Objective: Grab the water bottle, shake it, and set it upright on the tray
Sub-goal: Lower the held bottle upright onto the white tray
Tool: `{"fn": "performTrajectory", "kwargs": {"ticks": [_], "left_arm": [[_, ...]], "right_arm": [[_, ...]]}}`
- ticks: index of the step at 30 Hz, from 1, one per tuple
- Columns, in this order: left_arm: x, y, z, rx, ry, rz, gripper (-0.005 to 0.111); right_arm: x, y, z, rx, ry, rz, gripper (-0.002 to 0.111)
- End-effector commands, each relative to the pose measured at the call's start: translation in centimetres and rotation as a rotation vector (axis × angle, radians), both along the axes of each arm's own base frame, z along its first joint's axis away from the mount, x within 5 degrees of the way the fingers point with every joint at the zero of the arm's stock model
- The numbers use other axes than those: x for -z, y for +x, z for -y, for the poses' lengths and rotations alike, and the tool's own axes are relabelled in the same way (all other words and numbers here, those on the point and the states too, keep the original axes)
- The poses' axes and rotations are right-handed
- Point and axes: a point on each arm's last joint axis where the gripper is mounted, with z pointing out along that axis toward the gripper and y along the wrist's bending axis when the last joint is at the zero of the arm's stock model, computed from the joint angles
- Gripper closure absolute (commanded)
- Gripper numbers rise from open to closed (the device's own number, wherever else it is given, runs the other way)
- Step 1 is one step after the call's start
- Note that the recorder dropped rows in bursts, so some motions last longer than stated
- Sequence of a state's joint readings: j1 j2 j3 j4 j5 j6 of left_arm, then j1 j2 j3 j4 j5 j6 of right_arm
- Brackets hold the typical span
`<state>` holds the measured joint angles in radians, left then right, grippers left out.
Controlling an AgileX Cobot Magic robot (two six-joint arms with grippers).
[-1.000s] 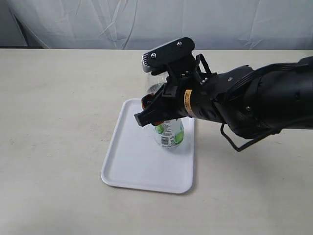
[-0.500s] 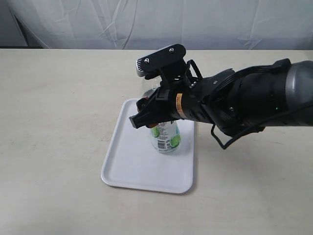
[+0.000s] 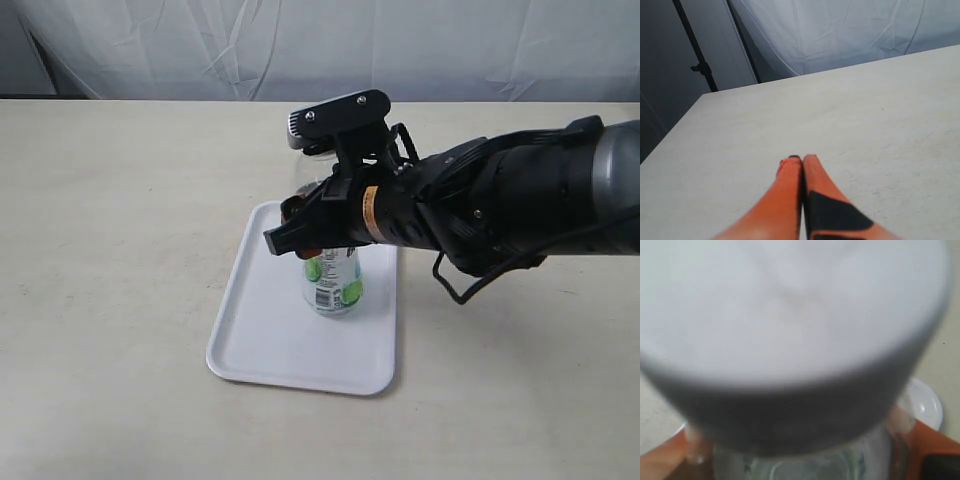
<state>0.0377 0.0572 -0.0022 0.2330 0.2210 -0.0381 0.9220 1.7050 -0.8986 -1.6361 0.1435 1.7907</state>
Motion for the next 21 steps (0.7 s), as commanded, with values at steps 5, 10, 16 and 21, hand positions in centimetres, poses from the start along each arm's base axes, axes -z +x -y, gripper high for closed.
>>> {"fn": "performTrajectory", "kwargs": {"ticks": [5, 10, 16, 21], "left_arm": [[-0.06, 0.0, 0.03, 0.001, -0.01, 0.016, 0.107], [-0.06, 0.0, 0.03, 0.001, -0.01, 0.016, 0.107], [-0.06, 0.0, 0.03, 0.001, -0.01, 0.016, 0.107], [-0.06, 0.0, 0.03, 0.001, -0.01, 0.016, 0.107]], "right_arm": [[0.1, -0.55, -0.25, 0.0, 0.068, -0.093, 0.04], [0.1, -0.71, -0.38, -0.015, 0.078, -0.106, 0.039], [0.11, -0.83, -0.47, -0.015, 0.094, -0.126, 0.019], [0.15, -0.88, -0.47, -0.018, 0.095, -0.13, 0.019]]}}
